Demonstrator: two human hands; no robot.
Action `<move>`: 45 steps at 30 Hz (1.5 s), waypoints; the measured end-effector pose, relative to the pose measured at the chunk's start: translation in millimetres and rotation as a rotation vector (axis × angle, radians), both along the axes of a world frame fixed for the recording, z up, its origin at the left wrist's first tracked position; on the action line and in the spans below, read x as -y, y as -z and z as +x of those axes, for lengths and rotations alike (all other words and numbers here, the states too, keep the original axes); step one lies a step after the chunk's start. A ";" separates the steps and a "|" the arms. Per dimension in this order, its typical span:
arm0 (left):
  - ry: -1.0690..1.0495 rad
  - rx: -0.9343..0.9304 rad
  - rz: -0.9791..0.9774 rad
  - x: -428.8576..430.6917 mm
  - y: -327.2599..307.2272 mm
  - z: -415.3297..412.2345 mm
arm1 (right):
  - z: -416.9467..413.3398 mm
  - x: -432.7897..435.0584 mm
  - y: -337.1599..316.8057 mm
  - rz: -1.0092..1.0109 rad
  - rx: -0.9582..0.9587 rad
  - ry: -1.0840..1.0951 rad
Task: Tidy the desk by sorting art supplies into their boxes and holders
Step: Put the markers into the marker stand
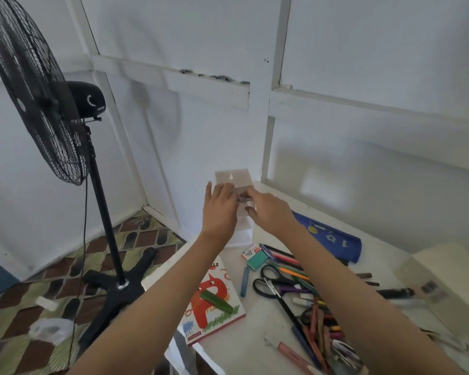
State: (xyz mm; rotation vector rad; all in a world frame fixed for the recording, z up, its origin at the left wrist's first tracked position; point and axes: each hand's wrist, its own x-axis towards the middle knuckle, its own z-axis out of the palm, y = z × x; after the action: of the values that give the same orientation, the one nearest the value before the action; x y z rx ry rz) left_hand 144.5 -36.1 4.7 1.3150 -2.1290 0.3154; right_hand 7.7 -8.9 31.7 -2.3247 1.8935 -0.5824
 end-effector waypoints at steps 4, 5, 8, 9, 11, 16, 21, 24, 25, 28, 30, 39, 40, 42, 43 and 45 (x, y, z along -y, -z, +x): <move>0.011 -0.040 0.003 -6.9 3.2 1.0 | -1.2 -13.3 -1.9 0.004 -0.104 -0.040; 0.014 -0.042 0.013 -10.4 4.7 0.8 | -3.0 -19.0 -1.0 -0.001 -0.120 -0.060; 0.095 -0.132 0.035 -25.3 13.6 1.1 | -12.7 -43.9 7.4 -0.037 -0.118 -0.041; 0.132 -0.163 0.029 -31.0 15.9 1.3 | -17.9 -52.1 12.0 -0.056 -0.061 -0.019; 0.227 -0.180 0.001 -43.6 22.8 -1.2 | -32.5 -72.6 24.5 -0.082 0.103 0.048; 0.654 -0.111 0.133 -71.6 67.6 -17.0 | -83.2 -143.8 54.9 -0.016 0.358 0.274; 0.980 0.059 0.365 -105.1 95.8 -37.3 | -114.5 -222.6 72.6 0.033 0.479 0.583; 1.087 0.119 0.460 -122.5 104.9 -51.5 | -119.0 -263.5 82.6 0.023 0.534 0.726; 1.127 0.122 0.504 -126.5 105.6 -55.6 | -118.2 -274.4 85.0 0.013 0.554 0.760; 1.258 0.115 0.638 -137.9 107.9 -66.6 | -114.3 -308.7 92.5 -0.010 0.584 0.880; 1.304 0.156 0.632 -145.0 111.9 -69.2 | -110.4 -327.9 96.8 -0.021 0.562 0.938; 1.349 0.277 0.474 -159.3 114.3 -77.4 | -100.5 -383.3 125.5 -0.069 0.287 1.209; 1.342 0.282 0.491 -158.6 113.8 -77.8 | -99.2 -386.1 128.2 -0.040 0.257 1.255; 1.348 0.276 0.536 -158.1 112.1 -77.9 | -98.1 -390.6 134.9 0.036 0.218 1.312; 1.358 0.266 0.559 -157.7 111.3 -78.3 | -98.7 -392.3 138.6 0.080 0.215 1.328; 1.375 0.225 0.615 -157.9 107.5 -79.7 | -100.3 -393.9 145.3 0.140 0.235 1.340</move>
State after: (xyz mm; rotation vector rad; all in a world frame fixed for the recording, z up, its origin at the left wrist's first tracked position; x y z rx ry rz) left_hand 64.8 121.8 -102.8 -0.2054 -2.8673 -0.8313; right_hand -92.6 385.0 -113.6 -0.5627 2.9506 -0.6688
